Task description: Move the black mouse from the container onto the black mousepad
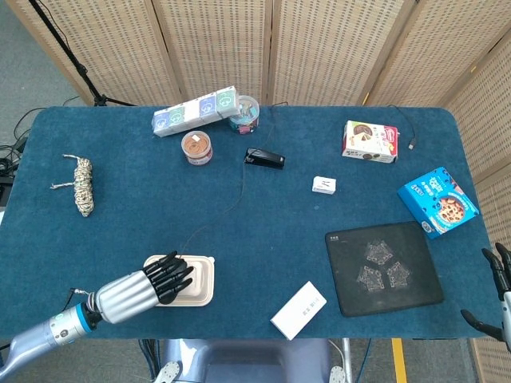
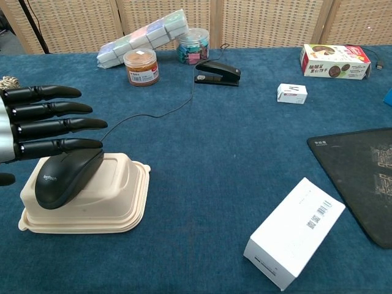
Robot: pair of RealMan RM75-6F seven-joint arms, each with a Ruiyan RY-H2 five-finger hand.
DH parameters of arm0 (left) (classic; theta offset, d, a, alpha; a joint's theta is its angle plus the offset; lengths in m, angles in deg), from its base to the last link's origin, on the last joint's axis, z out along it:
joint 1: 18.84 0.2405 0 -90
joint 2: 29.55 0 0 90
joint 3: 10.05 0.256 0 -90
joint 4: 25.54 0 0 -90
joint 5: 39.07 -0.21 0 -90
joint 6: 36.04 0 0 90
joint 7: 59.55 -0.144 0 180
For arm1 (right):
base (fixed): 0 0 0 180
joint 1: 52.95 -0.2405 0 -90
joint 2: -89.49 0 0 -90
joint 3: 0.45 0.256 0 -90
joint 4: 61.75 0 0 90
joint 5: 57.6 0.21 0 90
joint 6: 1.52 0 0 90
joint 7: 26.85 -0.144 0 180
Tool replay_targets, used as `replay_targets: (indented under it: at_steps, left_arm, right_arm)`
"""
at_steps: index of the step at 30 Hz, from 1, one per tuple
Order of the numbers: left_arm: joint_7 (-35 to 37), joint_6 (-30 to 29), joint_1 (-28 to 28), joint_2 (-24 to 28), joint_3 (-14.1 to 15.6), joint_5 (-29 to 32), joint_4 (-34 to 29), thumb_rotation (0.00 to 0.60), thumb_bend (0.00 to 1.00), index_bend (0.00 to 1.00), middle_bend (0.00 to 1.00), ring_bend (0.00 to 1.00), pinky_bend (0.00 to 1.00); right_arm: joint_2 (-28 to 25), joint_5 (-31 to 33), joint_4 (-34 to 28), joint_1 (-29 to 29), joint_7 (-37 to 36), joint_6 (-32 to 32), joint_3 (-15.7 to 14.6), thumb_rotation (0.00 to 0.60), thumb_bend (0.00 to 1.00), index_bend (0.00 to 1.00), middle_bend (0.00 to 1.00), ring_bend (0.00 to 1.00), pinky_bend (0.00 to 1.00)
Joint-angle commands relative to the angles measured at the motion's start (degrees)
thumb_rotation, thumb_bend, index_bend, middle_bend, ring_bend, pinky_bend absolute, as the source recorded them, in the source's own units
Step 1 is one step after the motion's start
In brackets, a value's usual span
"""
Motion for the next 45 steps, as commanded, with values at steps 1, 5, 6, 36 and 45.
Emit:
replay_targets:
  at_steps: [1, 5, 6, 36, 45]
  left_arm:
    - [-0.8, 1.0, -0.7, -0.7, 0.0, 0.4, -0.2, 0.600, 0.05, 0.00, 0.00, 0.00, 0.00]
    - [-1.2, 1.7, -1.4, -1.6, 0.1, 0.8, -0.1, 0.600, 0.05, 0.00, 0.00, 0.00, 0.00]
    - [-1.2, 1.7, -1.7, -1.8, 0.2, 0.7, 0.0, 0.600, 0.05, 0.00, 0.00, 0.00, 0.00]
    - [-2.2, 3.2, -4.0, -4.9, 2.2, 4.1, 1.3, 0.600, 0.20, 0.61, 0.36, 0.31, 0.40]
    - [-1.1, -0.3, -4.3, -5.3, 1.2, 4.7, 2.4, 0.600, 0.21, 0.62, 0.37, 0.31, 0.40]
  right_arm:
    - [-0.1, 0.1, 0.0, 0.0, -0.2, -0.1, 0.1, 0.600, 0.00, 0.00, 0.00, 0.00, 0.00]
    - [-0.3, 0.3, 0.0, 0.0, -0.6, -0.2, 0.2, 0.600, 0.00, 0.00, 0.00, 0.00, 0.00]
    - [-0.3, 0.4, 0.0, 0.0, -0.8, -0.2, 0.3, 0.600, 0.00, 0.00, 0.00, 0.00, 0.00]
    - [-0.8, 0.9, -0.1, 0.1, -1.8, -0.1, 0.5, 0.600, 0.00, 0.00, 0.00, 0.00, 0.00]
    - [-0.7, 0.8, -0.2, 0.0, -1.6, 0.1, 0.4, 0.600, 0.00, 0.00, 0.00, 0.00, 0.00]
